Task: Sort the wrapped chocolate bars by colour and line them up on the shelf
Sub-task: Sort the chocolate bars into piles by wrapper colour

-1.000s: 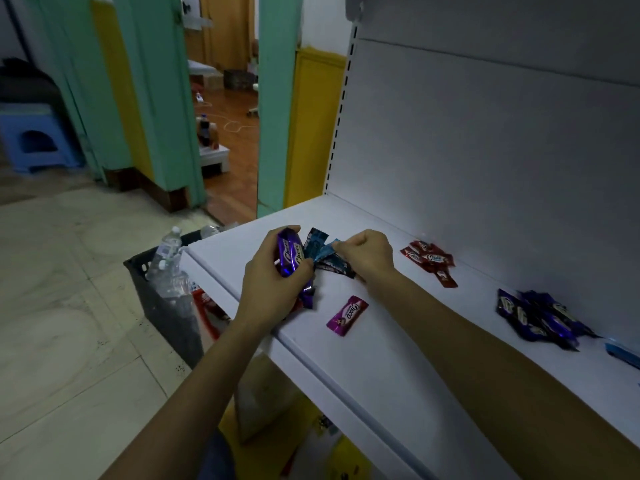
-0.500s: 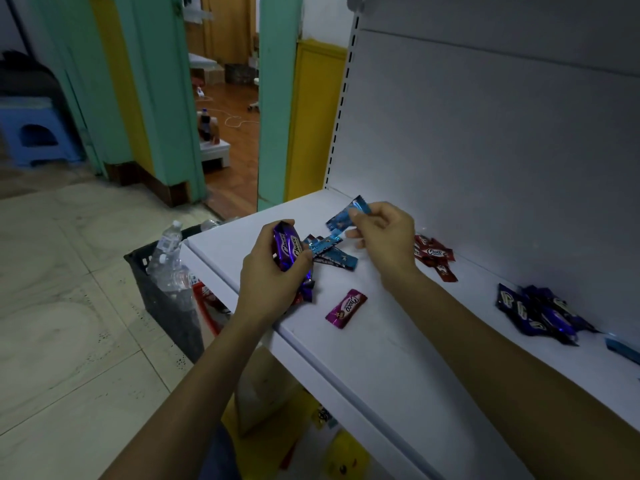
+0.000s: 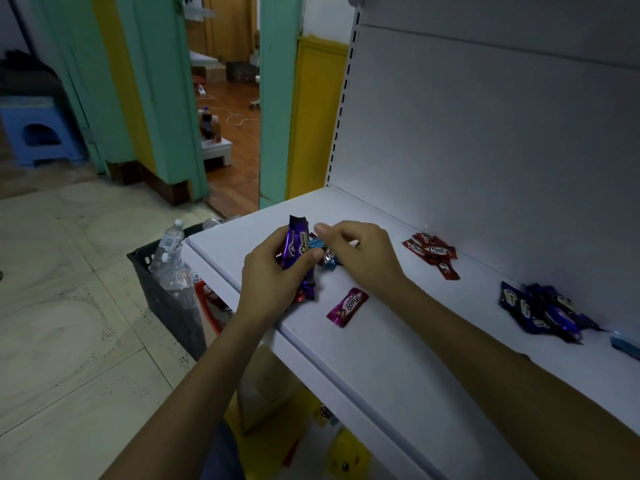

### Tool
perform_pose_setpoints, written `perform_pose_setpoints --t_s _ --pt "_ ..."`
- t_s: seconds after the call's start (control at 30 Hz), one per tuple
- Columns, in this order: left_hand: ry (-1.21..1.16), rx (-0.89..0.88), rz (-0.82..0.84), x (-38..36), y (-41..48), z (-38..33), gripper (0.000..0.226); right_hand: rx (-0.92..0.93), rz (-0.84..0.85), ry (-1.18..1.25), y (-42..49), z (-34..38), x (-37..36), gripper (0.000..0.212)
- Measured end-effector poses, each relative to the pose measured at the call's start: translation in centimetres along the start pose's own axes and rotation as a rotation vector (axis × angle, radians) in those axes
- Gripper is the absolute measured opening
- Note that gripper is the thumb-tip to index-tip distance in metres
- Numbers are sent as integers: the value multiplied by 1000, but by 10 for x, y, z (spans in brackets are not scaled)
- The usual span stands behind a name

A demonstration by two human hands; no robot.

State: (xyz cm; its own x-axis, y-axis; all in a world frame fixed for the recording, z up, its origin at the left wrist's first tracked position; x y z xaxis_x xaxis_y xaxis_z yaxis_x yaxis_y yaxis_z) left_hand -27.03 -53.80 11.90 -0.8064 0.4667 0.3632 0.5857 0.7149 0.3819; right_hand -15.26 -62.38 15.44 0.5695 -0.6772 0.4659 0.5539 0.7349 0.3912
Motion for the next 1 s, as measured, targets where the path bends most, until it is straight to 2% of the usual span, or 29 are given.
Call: perform_pose_setpoints --t_s 0.1,0.23,0.37,0.47,0.63,0.77,0.83,0.93,1.0 --pt "-10 -8 21 0 -1 -1 32 -61 73 204 0 6 -20 25" --pt "22 -24 48 -2 -2 -1 33 -177 22 328 0 -2 -22 25" --pt "27 -39 65 -2 0 -2 24 -220 -40 311 -1 -4 -17 27" --pt "49 -55 71 0 0 -14 29 -239 -111 305 -5 1 -5 25" --pt "15 -105 111 -10 -5 -69 30 -225 -168 450 -20 18 41 19" --pt "-197 -77 257 -61 -34 -111 18 -170 -322 458 -56 15 110 16" --pt "-283 -43 323 -95 -51 -123 13 -191 -467 410 -82 -4 155 17" --pt "-294 20 407 -141 -73 -123 11 -322 -671 353 -126 -52 223 17" --pt "-282 50 437 -161 -84 -115 9 -439 -727 307 -152 -84 254 15"
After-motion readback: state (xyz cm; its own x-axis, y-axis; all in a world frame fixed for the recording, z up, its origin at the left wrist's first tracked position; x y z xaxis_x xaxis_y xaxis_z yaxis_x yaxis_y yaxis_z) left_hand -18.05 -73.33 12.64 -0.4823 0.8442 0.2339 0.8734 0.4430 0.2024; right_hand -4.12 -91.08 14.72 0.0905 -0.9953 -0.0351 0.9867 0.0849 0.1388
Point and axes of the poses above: each hand's wrist, its own y-axis towards the middle knuckle, its own x-axis out of the back of the hand, z = x × y, the point moved 9 cm from there along y, towards the middle knuckle, and after that the axes turned 12 degrees about y, right-handed, at the moved point
